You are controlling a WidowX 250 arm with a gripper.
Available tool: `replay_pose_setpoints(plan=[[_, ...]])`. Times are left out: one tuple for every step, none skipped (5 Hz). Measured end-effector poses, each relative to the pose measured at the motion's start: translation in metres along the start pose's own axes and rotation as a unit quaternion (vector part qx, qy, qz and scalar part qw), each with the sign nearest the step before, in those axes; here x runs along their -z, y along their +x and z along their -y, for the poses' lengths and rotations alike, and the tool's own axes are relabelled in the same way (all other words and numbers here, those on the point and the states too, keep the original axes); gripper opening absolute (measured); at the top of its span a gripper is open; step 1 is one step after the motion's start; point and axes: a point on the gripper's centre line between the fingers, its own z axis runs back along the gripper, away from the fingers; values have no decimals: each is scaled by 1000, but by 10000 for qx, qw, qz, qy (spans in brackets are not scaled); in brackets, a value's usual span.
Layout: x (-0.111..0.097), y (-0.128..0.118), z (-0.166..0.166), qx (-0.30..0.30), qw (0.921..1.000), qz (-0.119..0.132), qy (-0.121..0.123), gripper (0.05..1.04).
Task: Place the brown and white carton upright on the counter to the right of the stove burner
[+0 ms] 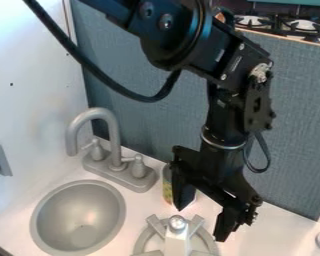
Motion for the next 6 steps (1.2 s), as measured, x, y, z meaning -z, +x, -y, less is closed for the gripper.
replay_pose_setpoints(plan=[[7,-2,0,-14,9999,-122,17,1001],[10,-3,30,381,9993,11,-50,1001],[19,-12,64,1009,9949,-27,-63,1001],[26,-16,97,1567,9875,-96,-118,1001],[39,-24,112,1835,9824,-303,-174,1001],[51,-28,128,2136,9759,-402,-176,1001]])
